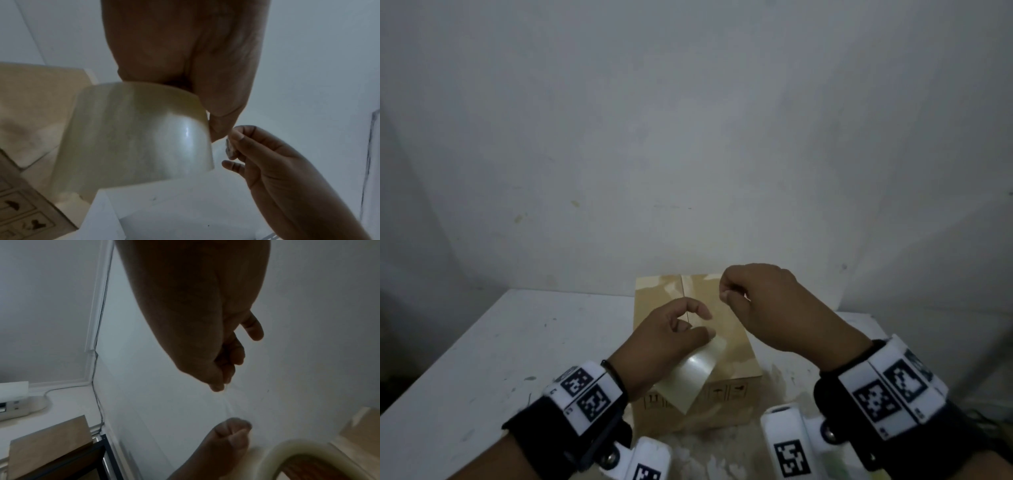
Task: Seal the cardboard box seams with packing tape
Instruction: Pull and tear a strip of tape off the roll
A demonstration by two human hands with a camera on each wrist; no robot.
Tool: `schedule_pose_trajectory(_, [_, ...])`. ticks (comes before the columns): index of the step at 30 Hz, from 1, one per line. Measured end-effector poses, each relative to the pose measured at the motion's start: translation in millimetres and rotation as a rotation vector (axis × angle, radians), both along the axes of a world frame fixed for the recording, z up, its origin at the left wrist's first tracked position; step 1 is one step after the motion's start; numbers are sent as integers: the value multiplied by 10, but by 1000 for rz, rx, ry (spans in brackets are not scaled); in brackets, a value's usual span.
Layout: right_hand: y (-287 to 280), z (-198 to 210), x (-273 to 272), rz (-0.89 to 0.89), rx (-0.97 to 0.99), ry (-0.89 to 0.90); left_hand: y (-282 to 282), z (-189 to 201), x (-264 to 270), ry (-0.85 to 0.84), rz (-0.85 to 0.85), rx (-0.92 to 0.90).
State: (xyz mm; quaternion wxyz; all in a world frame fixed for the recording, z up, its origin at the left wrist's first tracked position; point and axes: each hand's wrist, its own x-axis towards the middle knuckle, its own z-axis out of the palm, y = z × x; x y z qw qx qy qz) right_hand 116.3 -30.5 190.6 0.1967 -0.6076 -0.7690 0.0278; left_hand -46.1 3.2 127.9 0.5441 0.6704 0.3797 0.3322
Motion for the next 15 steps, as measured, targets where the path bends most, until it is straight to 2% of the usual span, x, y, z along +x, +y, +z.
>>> schedule_pose_trajectory(4, [7, -2, 52, -13, -31, 165, -60, 55, -8, -74, 0, -78])
schedule_pose_trajectory(9, [4, -49, 61, -56, -9, 292, -36, 123, 12, -98, 96, -33])
schedule_pose_trajectory(15, [20, -50, 54, -123, 44, 314, -85, 119, 54, -71, 145, 80])
